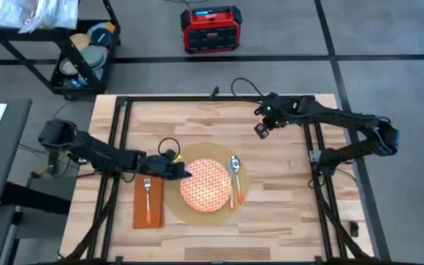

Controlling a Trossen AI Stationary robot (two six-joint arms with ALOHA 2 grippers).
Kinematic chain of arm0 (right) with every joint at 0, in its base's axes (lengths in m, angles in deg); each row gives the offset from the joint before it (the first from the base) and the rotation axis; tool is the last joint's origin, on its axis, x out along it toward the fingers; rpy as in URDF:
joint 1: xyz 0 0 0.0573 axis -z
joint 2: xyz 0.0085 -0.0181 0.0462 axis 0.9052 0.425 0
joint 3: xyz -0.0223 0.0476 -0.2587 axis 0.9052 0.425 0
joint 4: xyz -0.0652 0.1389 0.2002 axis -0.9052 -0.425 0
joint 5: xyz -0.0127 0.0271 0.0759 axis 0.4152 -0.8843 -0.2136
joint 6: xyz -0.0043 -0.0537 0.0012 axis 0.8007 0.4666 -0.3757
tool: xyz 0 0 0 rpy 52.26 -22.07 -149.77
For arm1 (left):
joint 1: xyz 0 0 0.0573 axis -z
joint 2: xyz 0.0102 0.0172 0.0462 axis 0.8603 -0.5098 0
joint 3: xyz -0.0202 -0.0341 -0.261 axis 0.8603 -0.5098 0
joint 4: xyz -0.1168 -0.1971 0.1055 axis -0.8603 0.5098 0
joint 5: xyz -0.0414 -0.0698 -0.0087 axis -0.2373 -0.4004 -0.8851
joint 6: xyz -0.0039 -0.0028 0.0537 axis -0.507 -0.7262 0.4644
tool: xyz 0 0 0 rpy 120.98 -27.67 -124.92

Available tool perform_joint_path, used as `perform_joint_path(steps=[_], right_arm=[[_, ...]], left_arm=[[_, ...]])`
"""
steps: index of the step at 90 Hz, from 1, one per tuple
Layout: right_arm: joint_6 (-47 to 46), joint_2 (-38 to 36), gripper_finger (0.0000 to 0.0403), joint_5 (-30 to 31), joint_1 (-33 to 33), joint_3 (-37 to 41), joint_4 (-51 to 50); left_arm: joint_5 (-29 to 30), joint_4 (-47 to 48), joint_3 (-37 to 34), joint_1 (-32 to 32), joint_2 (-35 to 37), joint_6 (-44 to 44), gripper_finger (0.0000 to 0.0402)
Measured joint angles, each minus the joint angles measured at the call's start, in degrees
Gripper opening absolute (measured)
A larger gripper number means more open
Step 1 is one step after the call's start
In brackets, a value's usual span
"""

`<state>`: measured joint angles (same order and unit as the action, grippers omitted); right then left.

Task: Set table place
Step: Put the orange plate on top of the brown placemat to the left of the orange table knife

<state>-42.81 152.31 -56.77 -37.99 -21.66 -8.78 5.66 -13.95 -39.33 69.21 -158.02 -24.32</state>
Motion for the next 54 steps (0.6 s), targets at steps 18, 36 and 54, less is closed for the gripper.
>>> perform_joint_path(steps=[18,36,54], right_arm=[[0.69,0.02,0.0,-0.02,-0.67,0.0,-0.8],[0.87,0.04,0.0,-0.02,-0.99,0.0,-1.22],[0.87,0.04,0.0,-0.02,-0.99,0.0,-1.26]], left_arm=[[3.93,0.46,-0.72,1.66,-0.3,0.02,0.0],[10.66,-10.93,-5.89,2.98,0.88,-3.72,0.0],[11.87,-20.71,-10.41,5.04,1.38,-6.05,0.0]])
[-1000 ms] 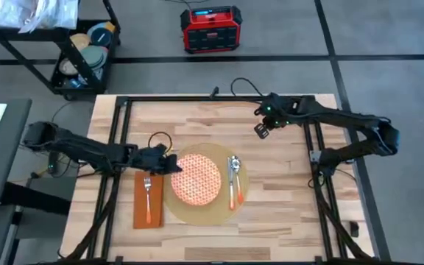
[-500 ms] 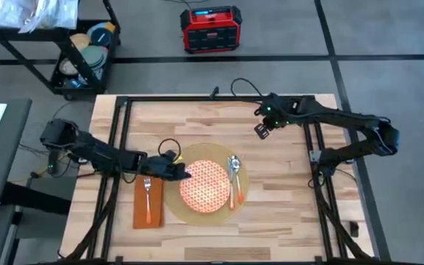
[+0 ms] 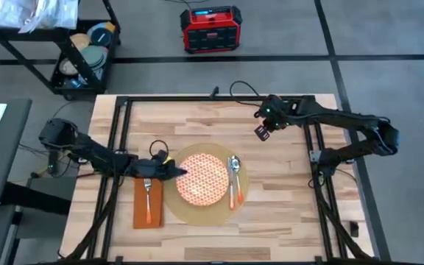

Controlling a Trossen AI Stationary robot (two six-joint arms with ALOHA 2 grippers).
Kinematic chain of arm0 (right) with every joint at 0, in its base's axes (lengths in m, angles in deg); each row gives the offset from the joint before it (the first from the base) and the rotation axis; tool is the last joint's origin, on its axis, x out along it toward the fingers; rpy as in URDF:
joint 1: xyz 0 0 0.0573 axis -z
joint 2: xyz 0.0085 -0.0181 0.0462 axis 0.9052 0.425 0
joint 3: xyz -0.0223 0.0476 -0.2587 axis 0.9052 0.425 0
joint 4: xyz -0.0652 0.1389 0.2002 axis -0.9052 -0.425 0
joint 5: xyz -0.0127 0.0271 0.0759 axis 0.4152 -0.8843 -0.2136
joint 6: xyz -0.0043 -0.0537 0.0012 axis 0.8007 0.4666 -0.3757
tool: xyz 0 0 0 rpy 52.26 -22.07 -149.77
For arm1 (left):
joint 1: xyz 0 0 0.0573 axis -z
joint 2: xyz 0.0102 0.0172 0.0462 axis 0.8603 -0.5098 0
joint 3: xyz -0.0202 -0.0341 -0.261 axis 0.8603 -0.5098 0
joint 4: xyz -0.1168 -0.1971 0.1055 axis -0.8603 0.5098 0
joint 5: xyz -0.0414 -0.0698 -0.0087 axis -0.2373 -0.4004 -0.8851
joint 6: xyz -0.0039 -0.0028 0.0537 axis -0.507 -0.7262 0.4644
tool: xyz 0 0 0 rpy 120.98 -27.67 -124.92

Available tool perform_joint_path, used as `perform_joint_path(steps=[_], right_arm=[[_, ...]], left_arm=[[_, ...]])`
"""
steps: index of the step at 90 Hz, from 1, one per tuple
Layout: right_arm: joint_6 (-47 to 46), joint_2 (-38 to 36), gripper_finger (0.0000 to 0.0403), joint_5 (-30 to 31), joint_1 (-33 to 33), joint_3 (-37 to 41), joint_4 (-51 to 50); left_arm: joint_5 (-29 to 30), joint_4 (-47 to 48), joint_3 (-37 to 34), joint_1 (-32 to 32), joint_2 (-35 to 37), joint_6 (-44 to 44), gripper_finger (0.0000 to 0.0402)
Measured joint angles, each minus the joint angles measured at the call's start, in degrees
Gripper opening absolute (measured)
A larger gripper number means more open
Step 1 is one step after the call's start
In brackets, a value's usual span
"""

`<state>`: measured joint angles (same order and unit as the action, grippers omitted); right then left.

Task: Set table place
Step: Put the orange plate on top of the brown placemat to the left of the orange table knife

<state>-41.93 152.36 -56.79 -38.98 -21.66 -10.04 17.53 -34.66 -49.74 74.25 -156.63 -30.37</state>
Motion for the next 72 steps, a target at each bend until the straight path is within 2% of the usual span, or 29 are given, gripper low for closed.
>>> perform_joint_path(steps=[12,46,72], right_arm=[[0.0,0.0,0.0,0.01,0.0,0.0,0.05],[0.02,0.0,0.0,0.0,0.02,0.0,0.05],[0.04,0.0,0.0,0.0,0.02,0.0,0.07]], left_arm=[[-0.52,-3.43,-2.69,1.43,-0.04,-0.87,0.0],[-2.34,0.27,-3.28,0.73,-0.04,-6.31,0.0001],[-3.1,2.75,-3.25,0.82,-0.04,-8.84,0.004]])
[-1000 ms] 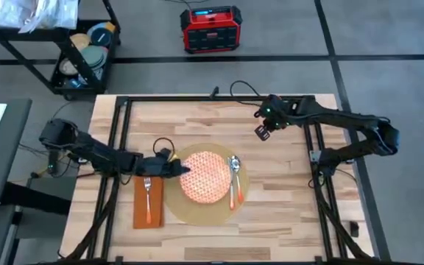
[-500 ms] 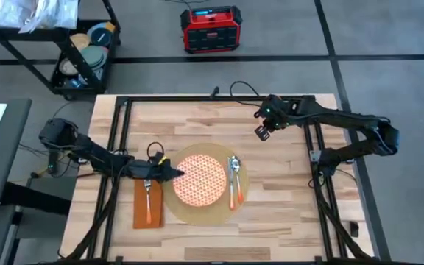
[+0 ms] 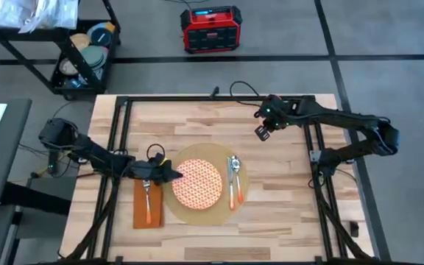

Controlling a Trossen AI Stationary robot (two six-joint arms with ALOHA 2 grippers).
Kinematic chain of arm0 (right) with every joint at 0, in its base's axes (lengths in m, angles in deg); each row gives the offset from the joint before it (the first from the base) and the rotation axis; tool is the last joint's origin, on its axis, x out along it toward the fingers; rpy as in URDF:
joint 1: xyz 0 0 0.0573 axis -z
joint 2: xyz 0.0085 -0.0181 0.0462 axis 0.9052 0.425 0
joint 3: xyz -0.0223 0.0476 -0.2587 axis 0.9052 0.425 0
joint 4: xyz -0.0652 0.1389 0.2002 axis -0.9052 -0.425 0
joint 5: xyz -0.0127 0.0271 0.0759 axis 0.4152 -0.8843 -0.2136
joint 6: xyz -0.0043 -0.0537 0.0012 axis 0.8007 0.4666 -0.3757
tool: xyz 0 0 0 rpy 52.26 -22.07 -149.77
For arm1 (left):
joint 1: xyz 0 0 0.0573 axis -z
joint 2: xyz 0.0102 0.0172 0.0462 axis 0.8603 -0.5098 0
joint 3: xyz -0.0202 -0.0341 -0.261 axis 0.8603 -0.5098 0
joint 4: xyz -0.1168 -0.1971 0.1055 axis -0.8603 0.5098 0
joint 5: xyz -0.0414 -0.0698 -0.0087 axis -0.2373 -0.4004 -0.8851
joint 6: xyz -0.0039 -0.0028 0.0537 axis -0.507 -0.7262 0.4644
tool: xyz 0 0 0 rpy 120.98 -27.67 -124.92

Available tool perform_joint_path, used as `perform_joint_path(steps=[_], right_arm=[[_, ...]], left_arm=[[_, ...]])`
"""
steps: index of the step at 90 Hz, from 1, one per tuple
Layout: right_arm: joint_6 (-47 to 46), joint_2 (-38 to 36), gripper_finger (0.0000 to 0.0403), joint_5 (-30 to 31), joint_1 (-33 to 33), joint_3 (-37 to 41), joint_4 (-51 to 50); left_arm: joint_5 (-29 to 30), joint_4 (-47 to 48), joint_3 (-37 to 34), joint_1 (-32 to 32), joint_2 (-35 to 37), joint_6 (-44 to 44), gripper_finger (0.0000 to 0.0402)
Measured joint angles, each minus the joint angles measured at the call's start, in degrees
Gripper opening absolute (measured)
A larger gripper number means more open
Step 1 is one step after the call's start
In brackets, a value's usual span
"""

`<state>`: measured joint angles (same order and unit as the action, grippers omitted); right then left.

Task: Set table place
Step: Put the orange plate on top of the brown placemat to the left of the orange table knife

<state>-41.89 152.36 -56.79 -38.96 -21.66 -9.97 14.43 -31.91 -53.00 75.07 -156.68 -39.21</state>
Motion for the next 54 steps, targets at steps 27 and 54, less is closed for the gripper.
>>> perform_joint_path(steps=[27,54], right_arm=[[-0.02,0.0,0.0,0.0,0.0,0.0,0.04],[-0.02,0.0,0.0,-0.24,0.0,-0.02,0.23]], left_arm=[[0.0,-1.36,0.04,0.0,0.04,-0.33,0.008],[-3.78,-1.72,0.08,-1.03,0.04,0.1,0.0125]])
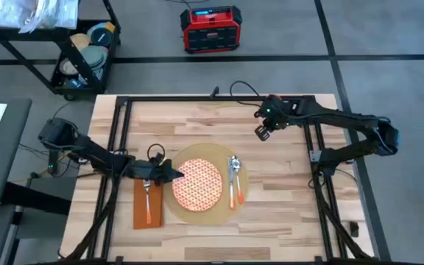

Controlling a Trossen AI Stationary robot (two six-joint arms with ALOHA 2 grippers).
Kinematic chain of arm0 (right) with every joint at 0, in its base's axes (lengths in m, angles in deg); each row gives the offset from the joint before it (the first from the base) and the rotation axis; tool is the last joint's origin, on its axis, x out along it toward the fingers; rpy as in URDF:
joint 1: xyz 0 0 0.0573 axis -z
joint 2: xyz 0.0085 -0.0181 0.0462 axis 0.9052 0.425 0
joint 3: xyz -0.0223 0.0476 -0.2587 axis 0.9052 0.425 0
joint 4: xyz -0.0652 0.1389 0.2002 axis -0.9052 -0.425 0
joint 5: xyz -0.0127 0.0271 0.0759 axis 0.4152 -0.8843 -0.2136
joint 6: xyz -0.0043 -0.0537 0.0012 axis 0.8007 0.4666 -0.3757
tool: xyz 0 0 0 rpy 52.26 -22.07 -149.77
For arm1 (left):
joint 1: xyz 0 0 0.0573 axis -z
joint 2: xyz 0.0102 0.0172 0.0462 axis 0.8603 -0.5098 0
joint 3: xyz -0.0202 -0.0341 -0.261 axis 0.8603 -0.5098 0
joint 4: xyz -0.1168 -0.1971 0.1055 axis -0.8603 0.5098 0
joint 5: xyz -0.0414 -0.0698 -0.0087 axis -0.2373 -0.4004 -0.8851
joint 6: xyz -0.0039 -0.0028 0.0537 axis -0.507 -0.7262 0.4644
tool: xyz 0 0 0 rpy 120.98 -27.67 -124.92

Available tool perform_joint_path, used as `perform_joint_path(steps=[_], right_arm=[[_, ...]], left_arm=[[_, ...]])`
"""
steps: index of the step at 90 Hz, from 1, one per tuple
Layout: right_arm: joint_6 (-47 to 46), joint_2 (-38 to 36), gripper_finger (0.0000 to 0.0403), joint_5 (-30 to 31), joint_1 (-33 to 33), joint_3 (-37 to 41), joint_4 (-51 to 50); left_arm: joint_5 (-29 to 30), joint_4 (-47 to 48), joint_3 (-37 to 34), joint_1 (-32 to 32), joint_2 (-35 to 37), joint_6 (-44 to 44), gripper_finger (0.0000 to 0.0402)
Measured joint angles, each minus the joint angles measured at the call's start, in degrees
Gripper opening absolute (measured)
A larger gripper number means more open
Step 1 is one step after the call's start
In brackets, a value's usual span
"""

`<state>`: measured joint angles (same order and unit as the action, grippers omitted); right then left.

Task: Set table place
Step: Put the orange plate on top of the brown placemat to the left of the orange table knife, then adjust the orange table napkin

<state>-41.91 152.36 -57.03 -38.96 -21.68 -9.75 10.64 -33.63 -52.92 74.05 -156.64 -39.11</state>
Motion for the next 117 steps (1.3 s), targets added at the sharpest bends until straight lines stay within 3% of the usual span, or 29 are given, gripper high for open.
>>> perform_joint_path(steps=[27,41,71,86,117], right_arm=[[0.2,0.0,0.0,-0.03,0.0,0.0,-0.03],[0.17,0.0,0.0,-0.03,0.0,0.0,-0.03],[-0.02,0.0,0.0,-0.03,0.0,0.0,0.02],[-0.01,0.0,0.0,-0.03,0.0,0.0,0.36],[0.17,0.0,0.0,0.02,0.06,0.0,2.93]], left_arm=[[-10.37,2.22,0.49,-5.37,-0.02,-0.71,0.0134],[-17.41,12.82,4.48,-7.77,-0.04,0.67,0.0134],[-24.67,42.99,18.82,-14.88,0.86,14.9,0.0134],[-24.46,61.44,26.6,-17.08,1.09,22.5,0.0134],[-18.22,87.6,37.64,-22.74,1.11,35.42,0.0133]])
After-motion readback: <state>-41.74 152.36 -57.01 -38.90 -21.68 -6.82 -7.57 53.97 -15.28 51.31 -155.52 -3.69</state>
